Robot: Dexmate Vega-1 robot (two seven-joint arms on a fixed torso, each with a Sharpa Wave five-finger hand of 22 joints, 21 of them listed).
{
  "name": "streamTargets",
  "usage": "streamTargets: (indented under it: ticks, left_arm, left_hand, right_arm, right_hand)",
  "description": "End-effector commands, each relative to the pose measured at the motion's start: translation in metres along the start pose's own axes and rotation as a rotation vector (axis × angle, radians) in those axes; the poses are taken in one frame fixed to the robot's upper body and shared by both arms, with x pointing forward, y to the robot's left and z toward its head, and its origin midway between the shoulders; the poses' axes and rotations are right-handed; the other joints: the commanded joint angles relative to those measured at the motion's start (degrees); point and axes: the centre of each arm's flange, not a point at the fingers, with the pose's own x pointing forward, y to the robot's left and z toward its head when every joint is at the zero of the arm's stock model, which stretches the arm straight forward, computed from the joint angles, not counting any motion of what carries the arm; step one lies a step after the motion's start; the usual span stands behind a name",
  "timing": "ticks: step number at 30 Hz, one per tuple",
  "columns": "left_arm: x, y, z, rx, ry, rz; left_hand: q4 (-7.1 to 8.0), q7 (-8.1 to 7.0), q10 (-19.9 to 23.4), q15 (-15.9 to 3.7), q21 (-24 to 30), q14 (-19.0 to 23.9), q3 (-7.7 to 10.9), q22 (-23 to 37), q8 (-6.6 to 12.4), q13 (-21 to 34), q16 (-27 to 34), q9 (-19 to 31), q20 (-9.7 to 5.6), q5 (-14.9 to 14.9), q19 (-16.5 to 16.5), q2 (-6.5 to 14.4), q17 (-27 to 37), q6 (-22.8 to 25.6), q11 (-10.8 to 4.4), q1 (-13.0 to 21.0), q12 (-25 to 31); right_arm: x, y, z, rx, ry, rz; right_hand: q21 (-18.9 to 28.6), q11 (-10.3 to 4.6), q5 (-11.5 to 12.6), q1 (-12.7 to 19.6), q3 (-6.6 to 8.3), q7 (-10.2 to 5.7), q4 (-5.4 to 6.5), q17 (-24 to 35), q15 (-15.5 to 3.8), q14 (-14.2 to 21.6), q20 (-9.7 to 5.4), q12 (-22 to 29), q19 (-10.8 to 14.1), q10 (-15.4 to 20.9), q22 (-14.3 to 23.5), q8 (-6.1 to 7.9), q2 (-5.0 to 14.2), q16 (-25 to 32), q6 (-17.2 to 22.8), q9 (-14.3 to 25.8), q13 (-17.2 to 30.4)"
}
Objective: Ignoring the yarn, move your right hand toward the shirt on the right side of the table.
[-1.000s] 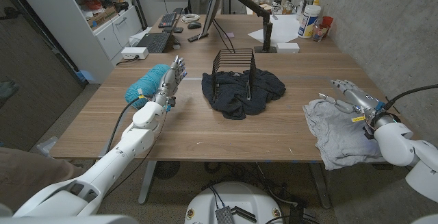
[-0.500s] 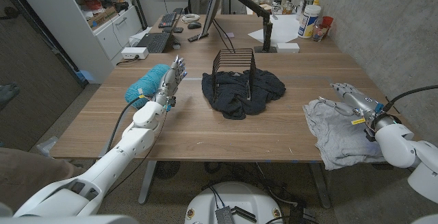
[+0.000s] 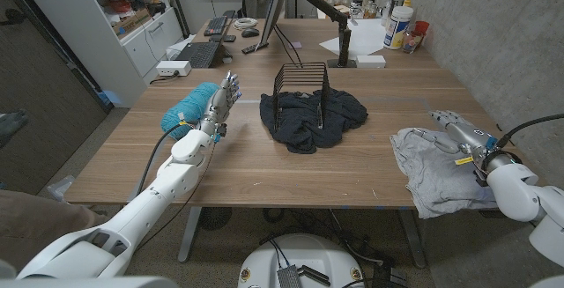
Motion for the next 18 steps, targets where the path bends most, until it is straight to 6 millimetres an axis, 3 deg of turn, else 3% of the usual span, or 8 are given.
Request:
streamTargets:
  ticks: [1, 18]
  left_arm:
    - [0.0018, -0.0002, 0.0018, 0.003, 0.0, -0.006]
    - [0.003, 0.0027, 0.0029, 0.003, -0.003, -0.003]
  left_hand:
    - [-0.19, -0.03, 0.1, -0.07, 0.3, -0.5, -0.04, 0.1, 0.16, 0.3, 0.1, 0.1, 0.17, 0.3, -0.2, 0.4, 0.2, 0.3, -0.21, 0.3, 0.2]
    - [-0.23, 0.04, 0.1, -0.08, 0.3, -0.5, -0.07, 0.1, 0.17, 0.3, 0.1, 0.1, 0.14, 0.3, -0.2, 0.4, 0.2, 0.3, -0.03, 0.3, 0.1]
  right_arm:
    - [-0.0067, 0.0048, -0.0053, -0.023, 0.025, 0.003]
    - [-0.0147, 0.0078, -0.0117, -0.047, 0.052, 0.005]
  right_hand:
    - [0.2, -0.16, -0.2, 0.4, -0.12, -0.4, -0.11, 0.3, -2.26, -2.9, 0.23, -0.1, -0.5, -0.5, 0.3, 0.21, 0.01, 0.3, -0.1, 0.1, 0.1]
    - [0.3, -0.3, -0.3, 0.4, -0.1, -0.33, -0.17, 0.3, -2.32, -3.0, 0.25, -0.2, -0.4, -1.0, 0.3, 0.14, 0.0, 0.3, -0.4, 0.1, 0.1]
